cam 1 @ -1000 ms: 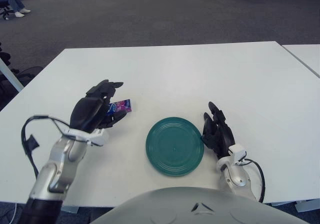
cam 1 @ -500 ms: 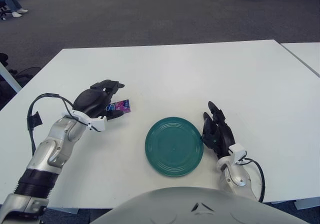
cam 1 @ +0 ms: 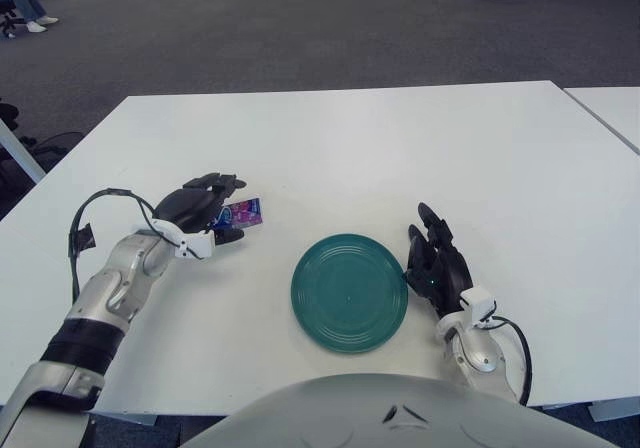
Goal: Put the gum into the plate.
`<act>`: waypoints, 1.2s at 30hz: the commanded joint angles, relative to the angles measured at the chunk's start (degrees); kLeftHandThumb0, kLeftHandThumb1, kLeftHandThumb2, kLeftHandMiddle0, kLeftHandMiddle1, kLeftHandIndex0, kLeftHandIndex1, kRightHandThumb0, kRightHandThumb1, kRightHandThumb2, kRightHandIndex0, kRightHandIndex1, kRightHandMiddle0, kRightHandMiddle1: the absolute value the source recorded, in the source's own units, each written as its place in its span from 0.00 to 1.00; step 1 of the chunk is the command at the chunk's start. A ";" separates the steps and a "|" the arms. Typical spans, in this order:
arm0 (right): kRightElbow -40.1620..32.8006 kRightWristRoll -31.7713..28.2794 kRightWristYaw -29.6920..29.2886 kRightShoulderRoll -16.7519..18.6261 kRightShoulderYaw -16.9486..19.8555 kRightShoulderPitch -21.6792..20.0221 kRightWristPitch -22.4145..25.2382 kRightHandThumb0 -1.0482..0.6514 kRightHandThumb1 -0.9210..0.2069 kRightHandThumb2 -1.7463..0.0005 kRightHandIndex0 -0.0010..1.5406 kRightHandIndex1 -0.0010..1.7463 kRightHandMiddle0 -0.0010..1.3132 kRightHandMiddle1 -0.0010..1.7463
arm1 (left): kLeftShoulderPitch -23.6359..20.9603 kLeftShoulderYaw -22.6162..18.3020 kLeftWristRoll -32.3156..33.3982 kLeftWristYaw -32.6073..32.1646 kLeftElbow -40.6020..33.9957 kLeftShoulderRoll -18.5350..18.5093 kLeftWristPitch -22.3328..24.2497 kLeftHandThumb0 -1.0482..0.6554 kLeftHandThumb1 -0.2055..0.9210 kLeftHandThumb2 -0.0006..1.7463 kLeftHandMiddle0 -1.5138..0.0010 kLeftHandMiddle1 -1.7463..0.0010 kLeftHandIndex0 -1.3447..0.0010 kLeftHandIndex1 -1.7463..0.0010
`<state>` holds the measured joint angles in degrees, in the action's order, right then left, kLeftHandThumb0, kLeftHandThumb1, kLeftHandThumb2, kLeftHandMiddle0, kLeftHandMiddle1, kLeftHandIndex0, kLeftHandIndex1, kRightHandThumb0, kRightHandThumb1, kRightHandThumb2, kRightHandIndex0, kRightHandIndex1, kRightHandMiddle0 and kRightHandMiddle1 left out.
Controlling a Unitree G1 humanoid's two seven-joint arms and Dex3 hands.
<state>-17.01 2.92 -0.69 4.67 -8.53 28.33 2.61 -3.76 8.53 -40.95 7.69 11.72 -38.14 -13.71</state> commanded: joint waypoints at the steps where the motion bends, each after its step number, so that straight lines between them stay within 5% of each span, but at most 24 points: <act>1: 1.18 -0.34 -0.25 -1.03 0.88 2.55 3.80 0.23 0.00 0.45 0.03 0.00 0.00 0.14 | -2.75 0.89 0.56 0.10 2.68 -0.01 -0.06 0.00 1.00 0.27 0.92 1.00 1.00 0.59; 21: 0.84 -0.95 0.84 -1.48 1.92 2.33 5.42 0.23 0.00 0.47 0.00 0.00 0.00 0.14 | -11.93 5.17 2.72 -2.11 19.98 1.67 -4.29 0.00 1.00 0.21 0.86 0.98 1.00 0.52; 36: 0.43 -0.51 0.56 -0.87 1.49 2.99 3.08 0.24 0.00 0.45 0.02 0.01 0.00 0.16 | -18.89 9.98 5.93 8.90 34.29 2.39 -4.37 0.04 1.00 0.16 0.82 0.97 1.00 0.56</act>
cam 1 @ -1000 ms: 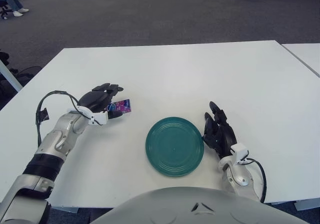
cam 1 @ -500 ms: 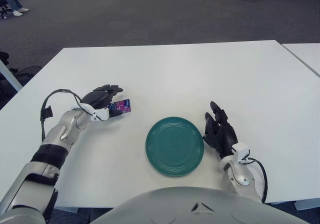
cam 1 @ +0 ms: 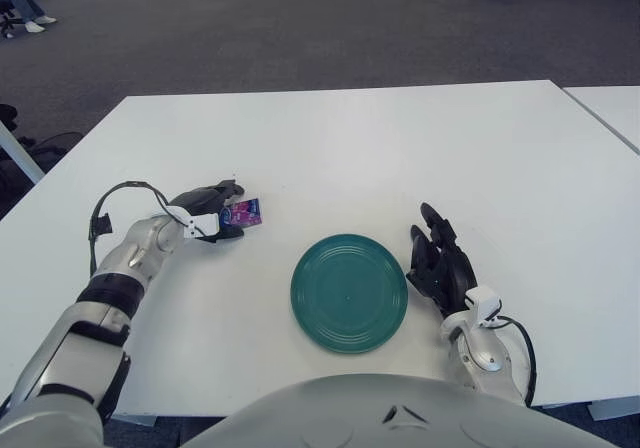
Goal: Put the gum into the plate.
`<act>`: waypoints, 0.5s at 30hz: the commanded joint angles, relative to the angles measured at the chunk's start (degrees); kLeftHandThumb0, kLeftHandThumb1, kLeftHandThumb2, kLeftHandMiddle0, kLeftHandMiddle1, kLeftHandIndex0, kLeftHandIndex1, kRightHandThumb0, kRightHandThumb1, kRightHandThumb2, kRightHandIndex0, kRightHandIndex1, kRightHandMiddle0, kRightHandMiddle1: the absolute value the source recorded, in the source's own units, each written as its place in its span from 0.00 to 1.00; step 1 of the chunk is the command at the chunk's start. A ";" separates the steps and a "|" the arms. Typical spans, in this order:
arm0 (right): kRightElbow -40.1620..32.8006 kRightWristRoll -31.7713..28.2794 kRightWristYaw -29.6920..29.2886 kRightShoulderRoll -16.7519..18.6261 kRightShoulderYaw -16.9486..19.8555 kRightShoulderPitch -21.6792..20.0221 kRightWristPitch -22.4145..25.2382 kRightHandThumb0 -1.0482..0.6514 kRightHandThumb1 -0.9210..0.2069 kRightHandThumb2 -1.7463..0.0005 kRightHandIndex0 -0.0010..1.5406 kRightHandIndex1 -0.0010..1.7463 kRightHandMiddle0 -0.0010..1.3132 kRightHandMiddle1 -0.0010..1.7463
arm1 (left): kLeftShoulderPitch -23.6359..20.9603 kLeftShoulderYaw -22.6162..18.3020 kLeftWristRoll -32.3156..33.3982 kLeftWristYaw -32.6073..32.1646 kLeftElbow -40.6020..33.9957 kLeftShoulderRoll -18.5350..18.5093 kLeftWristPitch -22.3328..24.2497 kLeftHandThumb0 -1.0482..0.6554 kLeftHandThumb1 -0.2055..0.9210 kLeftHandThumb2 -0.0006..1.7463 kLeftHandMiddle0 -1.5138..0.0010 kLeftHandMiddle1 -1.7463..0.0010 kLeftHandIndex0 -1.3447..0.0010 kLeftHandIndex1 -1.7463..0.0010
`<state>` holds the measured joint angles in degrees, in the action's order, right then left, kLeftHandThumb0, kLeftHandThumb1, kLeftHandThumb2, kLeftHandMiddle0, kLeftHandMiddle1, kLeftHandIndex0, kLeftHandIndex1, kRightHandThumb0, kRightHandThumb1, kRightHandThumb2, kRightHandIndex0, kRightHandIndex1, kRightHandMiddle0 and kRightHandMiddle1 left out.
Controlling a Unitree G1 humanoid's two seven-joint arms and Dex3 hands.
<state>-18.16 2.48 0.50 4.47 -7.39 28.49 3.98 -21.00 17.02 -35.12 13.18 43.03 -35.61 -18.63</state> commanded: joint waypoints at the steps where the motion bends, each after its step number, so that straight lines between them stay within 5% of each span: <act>1: 1.44 -0.08 -0.68 -0.63 0.35 2.90 1.66 0.25 0.00 0.45 0.02 0.01 0.00 0.17 | -1.93 1.84 0.22 4.00 3.60 -0.18 0.33 0.05 1.00 0.16 0.81 0.96 1.00 0.55; 15: 0.15 -0.76 -1.20 -0.66 1.51 3.83 2.44 0.24 0.00 0.45 0.02 0.00 0.00 0.18 | -1.26 8.31 -1.31 4.58 10.22 1.84 -2.46 0.16 0.98 0.09 0.79 0.94 0.98 0.44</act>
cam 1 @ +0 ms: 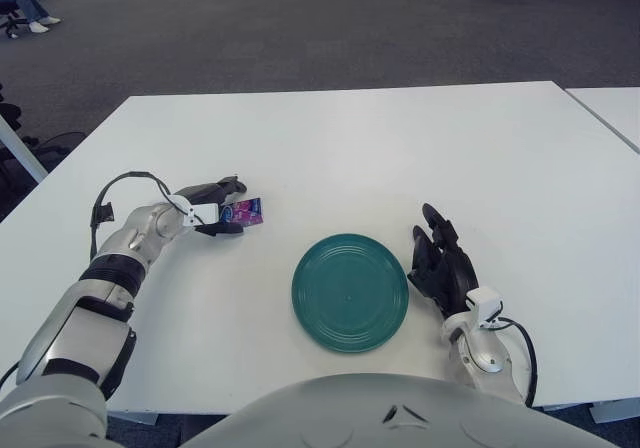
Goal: Put the gum into the plate.
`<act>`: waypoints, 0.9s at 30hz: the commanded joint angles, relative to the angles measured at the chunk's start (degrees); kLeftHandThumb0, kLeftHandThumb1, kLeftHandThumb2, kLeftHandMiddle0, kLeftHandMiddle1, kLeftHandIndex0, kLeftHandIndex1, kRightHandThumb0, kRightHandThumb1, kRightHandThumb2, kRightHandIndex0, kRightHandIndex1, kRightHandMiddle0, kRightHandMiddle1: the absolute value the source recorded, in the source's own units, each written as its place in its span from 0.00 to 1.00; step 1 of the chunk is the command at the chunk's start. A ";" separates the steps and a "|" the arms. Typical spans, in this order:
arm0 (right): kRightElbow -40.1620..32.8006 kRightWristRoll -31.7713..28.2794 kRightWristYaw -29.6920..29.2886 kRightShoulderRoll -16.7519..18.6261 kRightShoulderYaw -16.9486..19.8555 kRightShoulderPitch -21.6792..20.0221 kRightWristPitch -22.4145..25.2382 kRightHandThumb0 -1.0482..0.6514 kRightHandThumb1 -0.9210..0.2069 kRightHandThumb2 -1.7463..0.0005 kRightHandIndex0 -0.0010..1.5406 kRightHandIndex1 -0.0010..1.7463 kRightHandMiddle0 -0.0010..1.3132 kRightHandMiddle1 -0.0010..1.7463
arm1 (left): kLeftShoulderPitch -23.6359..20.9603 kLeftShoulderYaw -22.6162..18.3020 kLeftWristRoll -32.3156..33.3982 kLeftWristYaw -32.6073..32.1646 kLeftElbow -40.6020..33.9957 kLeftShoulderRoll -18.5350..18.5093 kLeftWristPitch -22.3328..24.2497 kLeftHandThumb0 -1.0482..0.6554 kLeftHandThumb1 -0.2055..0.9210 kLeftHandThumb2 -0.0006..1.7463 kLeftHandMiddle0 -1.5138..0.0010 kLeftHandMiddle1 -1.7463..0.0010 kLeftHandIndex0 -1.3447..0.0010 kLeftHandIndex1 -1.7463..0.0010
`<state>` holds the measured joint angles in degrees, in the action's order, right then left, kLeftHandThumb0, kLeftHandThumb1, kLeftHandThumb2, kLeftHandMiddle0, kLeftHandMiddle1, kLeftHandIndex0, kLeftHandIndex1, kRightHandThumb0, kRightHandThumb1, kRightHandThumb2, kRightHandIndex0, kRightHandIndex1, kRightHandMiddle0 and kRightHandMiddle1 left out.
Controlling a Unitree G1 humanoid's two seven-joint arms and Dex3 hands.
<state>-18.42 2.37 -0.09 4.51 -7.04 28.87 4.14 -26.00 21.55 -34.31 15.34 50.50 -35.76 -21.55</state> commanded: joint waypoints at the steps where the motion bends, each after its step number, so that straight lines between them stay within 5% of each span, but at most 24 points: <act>1: 0.31 -0.74 -0.63 -0.70 1.29 3.56 2.31 0.24 0.00 0.45 0.02 0.00 0.00 0.18 | 4.13 4.36 -2.45 2.23 3.00 2.17 0.42 0.16 0.98 0.09 0.78 0.94 0.98 0.44; 9: -0.07 -0.60 -0.99 -0.52 1.39 4.38 0.49 0.23 0.00 0.45 0.03 0.01 0.00 0.19 | 5.57 8.67 -4.43 2.87 3.02 2.04 1.32 0.22 0.94 0.10 0.77 0.88 0.98 0.39; 14: -0.39 -0.17 -1.36 -0.62 1.26 4.52 -0.13 0.23 0.00 0.45 0.05 0.01 0.00 0.20 | 6.39 11.23 -5.53 3.62 2.48 1.40 1.54 0.28 0.75 0.30 0.82 0.58 0.93 0.20; 19: -0.57 -0.22 -1.66 -0.60 1.37 4.37 -0.35 0.23 0.00 0.45 0.06 0.01 0.00 0.20 | 6.99 14.79 -8.65 -2.97 11.60 3.16 1.33 0.35 0.67 0.49 0.80 0.44 0.69 0.09; 23: -0.43 -0.62 -1.69 -0.48 1.54 4.16 -0.51 0.23 0.00 0.44 0.07 0.02 0.00 0.21 | 6.92 15.56 -8.92 -5.34 12.96 2.78 1.25 0.36 0.58 0.63 0.76 0.33 0.63 0.02; 27: -0.04 -0.97 -1.70 -0.37 1.66 3.81 -0.68 0.23 0.00 0.45 0.08 0.02 0.00 0.21 | 6.71 14.84 -7.47 -6.20 11.93 1.30 1.48 0.55 0.48 0.73 0.69 0.09 0.62 0.01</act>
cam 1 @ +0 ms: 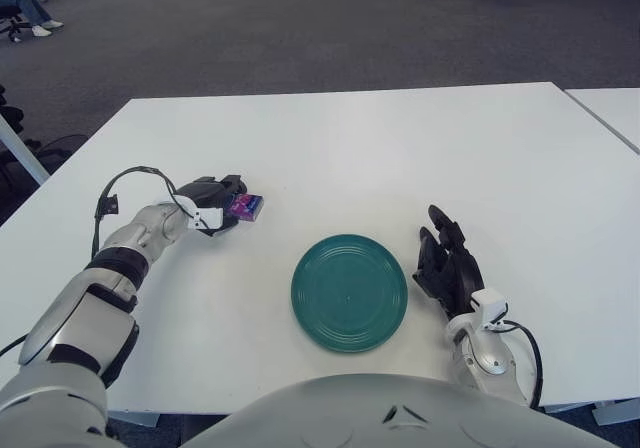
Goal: Put the gum into the plate.
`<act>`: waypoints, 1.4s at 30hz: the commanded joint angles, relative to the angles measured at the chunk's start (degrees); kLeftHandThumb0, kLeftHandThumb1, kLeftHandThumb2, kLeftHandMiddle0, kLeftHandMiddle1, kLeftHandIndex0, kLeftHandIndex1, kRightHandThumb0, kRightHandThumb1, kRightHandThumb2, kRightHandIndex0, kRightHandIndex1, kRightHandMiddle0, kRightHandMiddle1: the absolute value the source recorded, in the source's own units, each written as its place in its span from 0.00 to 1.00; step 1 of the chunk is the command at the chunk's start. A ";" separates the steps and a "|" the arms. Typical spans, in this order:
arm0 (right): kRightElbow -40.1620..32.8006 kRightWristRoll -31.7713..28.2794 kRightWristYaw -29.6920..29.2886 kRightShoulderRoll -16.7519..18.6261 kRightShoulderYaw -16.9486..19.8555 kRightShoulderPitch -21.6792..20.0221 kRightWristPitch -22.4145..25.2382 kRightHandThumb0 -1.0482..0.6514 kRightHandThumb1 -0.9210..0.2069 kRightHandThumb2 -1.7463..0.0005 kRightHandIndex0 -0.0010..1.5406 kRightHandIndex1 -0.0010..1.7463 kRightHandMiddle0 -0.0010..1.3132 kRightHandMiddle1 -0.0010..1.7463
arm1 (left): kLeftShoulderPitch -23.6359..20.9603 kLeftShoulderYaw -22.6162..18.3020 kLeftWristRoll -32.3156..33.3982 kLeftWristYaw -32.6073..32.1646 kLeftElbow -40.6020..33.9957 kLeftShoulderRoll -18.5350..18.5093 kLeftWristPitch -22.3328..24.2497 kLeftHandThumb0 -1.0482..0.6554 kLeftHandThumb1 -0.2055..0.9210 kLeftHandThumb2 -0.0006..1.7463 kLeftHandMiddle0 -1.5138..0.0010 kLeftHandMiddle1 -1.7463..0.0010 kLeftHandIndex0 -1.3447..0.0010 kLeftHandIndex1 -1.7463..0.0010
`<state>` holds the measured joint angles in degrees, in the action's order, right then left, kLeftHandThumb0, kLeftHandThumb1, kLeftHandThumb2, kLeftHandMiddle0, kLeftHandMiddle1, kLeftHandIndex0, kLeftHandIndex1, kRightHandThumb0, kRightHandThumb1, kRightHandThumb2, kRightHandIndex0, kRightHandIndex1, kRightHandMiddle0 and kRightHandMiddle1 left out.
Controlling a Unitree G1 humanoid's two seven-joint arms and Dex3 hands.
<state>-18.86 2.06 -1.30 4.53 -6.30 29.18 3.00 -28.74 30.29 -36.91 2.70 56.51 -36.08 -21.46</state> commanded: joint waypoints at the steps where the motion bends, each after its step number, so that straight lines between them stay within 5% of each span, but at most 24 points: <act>1: 0.45 -0.75 -0.46 -0.37 0.92 3.42 0.45 0.23 0.00 0.45 0.08 0.02 0.00 0.21 | 9.43 5.77 -4.35 6.68 5.18 0.91 1.22 0.57 0.43 0.74 0.60 0.16 0.58 0.00; 5: 0.67 -1.10 -0.33 -0.33 0.94 3.06 0.54 0.23 0.00 0.45 0.09 0.02 0.00 0.22 | 9.65 4.29 -2.42 8.41 0.99 -1.81 0.69 0.61 0.34 0.76 0.48 0.26 0.52 0.00; 11: -0.26 -1.72 0.65 -0.64 0.13 2.45 2.48 0.23 0.00 0.45 0.09 0.01 0.00 0.23 | 10.77 -0.24 1.76 7.73 -8.01 -6.16 0.66 0.62 0.23 0.87 0.43 0.17 0.51 0.00; 23: -1.06 -1.39 0.88 -0.48 -0.27 1.13 5.17 0.24 0.00 0.43 0.10 0.01 0.00 0.24 | 15.41 -12.32 8.59 9.48 -26.46 -14.09 2.29 0.62 0.22 0.90 0.44 0.09 0.54 0.00; 27: -0.69 -1.03 0.84 -0.40 -0.78 1.31 4.41 0.24 0.00 0.43 0.10 0.01 0.00 0.24 | 19.01 -18.83 13.05 12.75 -39.16 -16.42 4.88 0.62 0.24 0.90 0.46 0.08 0.55 0.00; 42: 1.01 -1.37 0.80 -0.17 -1.05 0.83 1.84 0.24 0.00 0.43 0.10 0.01 0.00 0.25 | 25.23 -33.11 20.80 18.75 -65.30 -15.20 14.78 0.62 0.31 0.87 0.52 0.02 0.60 0.00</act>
<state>-19.56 1.12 -0.36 4.53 -7.23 28.74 3.99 -4.59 -0.23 -16.87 19.84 -4.85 -51.07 -9.11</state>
